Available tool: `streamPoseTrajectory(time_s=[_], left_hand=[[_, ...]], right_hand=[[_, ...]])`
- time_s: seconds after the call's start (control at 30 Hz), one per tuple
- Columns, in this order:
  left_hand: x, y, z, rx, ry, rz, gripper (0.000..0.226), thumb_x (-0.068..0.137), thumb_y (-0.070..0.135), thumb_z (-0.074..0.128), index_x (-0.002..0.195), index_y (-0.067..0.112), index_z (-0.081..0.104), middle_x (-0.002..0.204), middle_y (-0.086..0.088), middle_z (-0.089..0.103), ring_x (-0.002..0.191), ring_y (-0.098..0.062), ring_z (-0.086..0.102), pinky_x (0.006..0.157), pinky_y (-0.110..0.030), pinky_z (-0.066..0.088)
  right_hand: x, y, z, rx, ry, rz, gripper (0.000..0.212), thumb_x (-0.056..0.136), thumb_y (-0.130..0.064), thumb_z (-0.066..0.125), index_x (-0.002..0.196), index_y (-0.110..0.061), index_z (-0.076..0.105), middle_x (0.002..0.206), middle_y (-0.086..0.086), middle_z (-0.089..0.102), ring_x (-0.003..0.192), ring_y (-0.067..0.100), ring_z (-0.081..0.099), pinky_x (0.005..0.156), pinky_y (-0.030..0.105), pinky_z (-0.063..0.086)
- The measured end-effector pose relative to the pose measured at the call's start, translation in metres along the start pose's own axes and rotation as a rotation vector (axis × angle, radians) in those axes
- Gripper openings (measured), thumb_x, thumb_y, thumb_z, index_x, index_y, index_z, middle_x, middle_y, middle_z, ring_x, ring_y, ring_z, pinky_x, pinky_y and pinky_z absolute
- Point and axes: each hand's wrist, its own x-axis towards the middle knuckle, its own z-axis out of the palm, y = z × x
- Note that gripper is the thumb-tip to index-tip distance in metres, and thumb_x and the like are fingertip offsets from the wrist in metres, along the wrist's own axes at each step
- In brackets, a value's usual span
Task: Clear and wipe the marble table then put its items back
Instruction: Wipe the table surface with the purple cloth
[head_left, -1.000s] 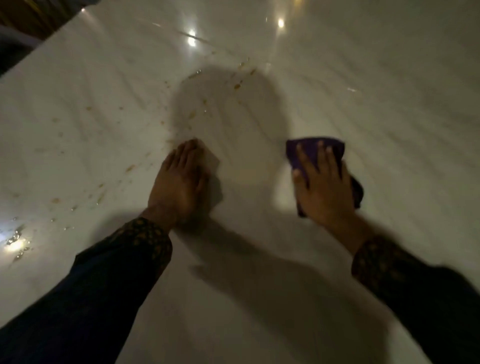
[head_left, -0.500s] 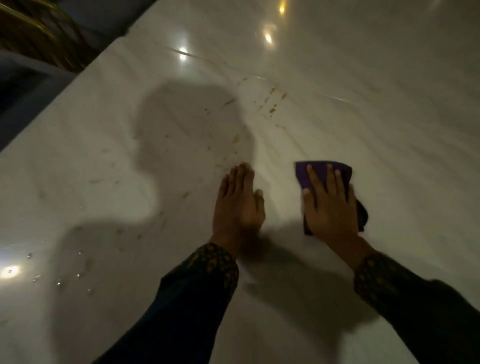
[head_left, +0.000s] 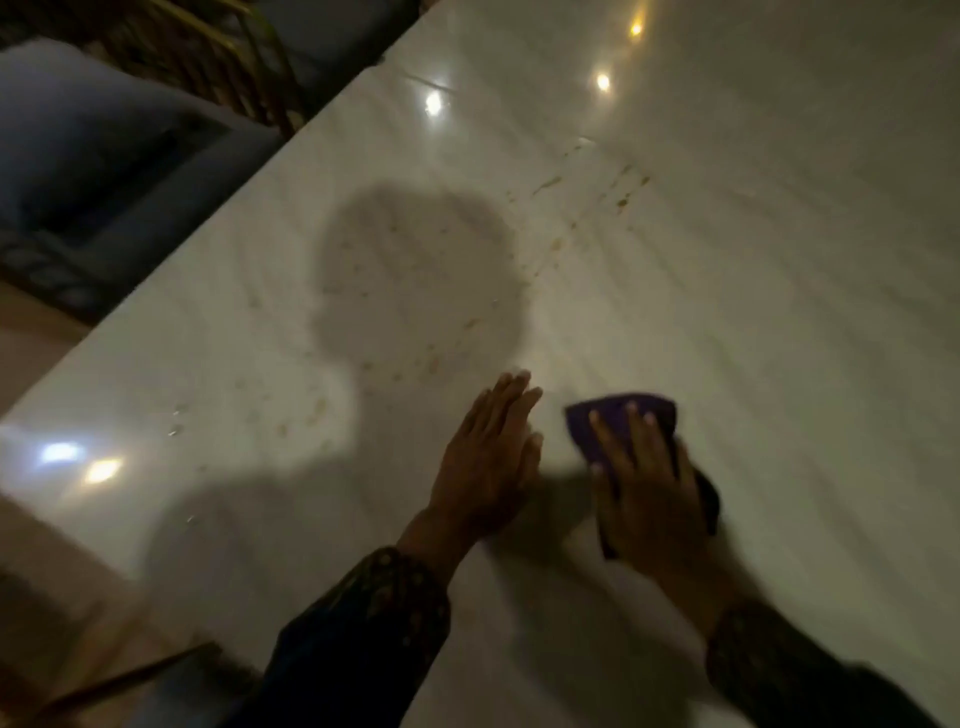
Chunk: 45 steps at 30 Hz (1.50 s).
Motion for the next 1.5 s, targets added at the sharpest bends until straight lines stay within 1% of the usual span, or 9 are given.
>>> streamPoseTrajectory(time_s=[0.1,0.23,0.4,0.6,0.73,0.83,1.13,1.33,1.5], left_hand=[[-0.094,-0.021,-0.026,0.189,-0.052,-0.006,0.052,0.100,0.030,0.037,0.148,0.013,0.031,0.157,-0.004,0.025,0.147,-0.020,0.019,0.121,-0.033,0.011],[-0.170,-0.061,-0.054,0.361,0.009,-0.342,0.055,0.095,0.030,0.036,0.144,0.005,0.039,0.153,-0.015,0.033,0.143,-0.031,0.030,0.119,-0.040,0.016],[-0.211,-0.073,-0.053,0.382,0.083,-0.542,0.057,0.099,0.037,0.036,0.144,0.001,0.040,0.153,-0.021,0.033,0.143,-0.035,0.029,0.117,-0.046,0.020],[-0.211,-0.073,-0.054,0.356,0.044,-0.589,0.062,0.099,0.044,0.026,0.149,0.009,0.031,0.158,-0.015,0.023,0.147,-0.028,0.017,0.120,-0.040,0.008],[-0.206,-0.071,-0.057,0.297,0.052,-0.608,0.066,0.096,0.047,0.021,0.151,0.011,0.028,0.159,-0.013,0.019,0.148,-0.027,0.012,0.120,-0.041,0.006],[-0.203,-0.071,-0.069,0.346,0.028,-0.533,0.059,0.097,0.040,0.028,0.140,0.003,0.044,0.147,-0.020,0.041,0.137,-0.037,0.039,0.116,-0.049,0.021],[-0.176,-0.210,-0.180,0.486,0.071,-0.379,0.051,0.097,0.031,0.035,0.136,0.002,0.044,0.142,-0.022,0.043,0.131,-0.039,0.037,0.112,-0.056,0.021],[-0.147,-0.319,-0.230,0.509,-0.138,-0.273,0.058,0.097,0.029,0.036,0.144,-0.003,0.033,0.151,-0.026,0.031,0.139,-0.043,0.026,0.115,-0.056,0.011],[-0.136,-0.358,-0.237,0.520,-0.229,-0.140,0.062,0.093,0.037,0.043,0.145,0.004,0.034,0.151,-0.018,0.030,0.142,-0.035,0.023,0.118,-0.046,0.016]], right_hand=[[0.048,0.007,0.000,0.037,0.013,0.097,0.060,0.095,-0.048,0.023,0.151,-0.029,0.029,0.156,0.015,0.029,0.144,0.033,0.026,0.114,0.056,0.021],[0.065,-0.020,0.003,0.107,0.025,0.176,0.062,0.095,-0.048,0.023,0.153,-0.026,0.024,0.157,0.022,0.020,0.146,0.037,0.016,0.116,0.060,0.010],[-0.050,-0.101,0.027,0.040,0.101,-0.131,0.058,0.097,-0.041,0.031,0.152,-0.023,0.027,0.155,0.023,0.025,0.143,0.039,0.025,0.114,0.058,0.020],[-0.060,-0.094,0.026,0.053,0.033,-0.423,0.053,0.099,-0.043,0.033,0.151,-0.033,0.028,0.158,0.009,0.024,0.145,0.030,0.025,0.115,0.052,0.021],[0.007,-0.085,0.018,0.010,0.046,-0.250,0.054,0.099,-0.043,0.028,0.152,-0.031,0.026,0.157,0.012,0.027,0.145,0.029,0.025,0.116,0.052,0.020],[0.011,-0.103,0.016,0.015,0.046,-0.116,0.057,0.099,-0.045,0.025,0.153,-0.027,0.024,0.155,0.019,0.028,0.144,0.034,0.025,0.115,0.056,0.021],[-0.113,-0.172,0.030,0.045,-0.034,-0.247,0.054,0.100,-0.044,0.027,0.153,-0.036,0.018,0.161,0.005,0.016,0.149,0.026,0.012,0.117,0.053,0.016],[-0.099,-0.142,0.023,-0.004,0.010,0.262,0.058,0.097,-0.047,0.020,0.152,-0.029,0.025,0.159,0.010,0.022,0.146,0.031,0.020,0.115,0.053,0.018],[-0.085,-0.245,0.034,0.054,0.055,0.599,0.063,0.095,-0.051,0.019,0.153,-0.027,0.022,0.159,0.019,0.017,0.147,0.036,0.014,0.116,0.058,0.011]])
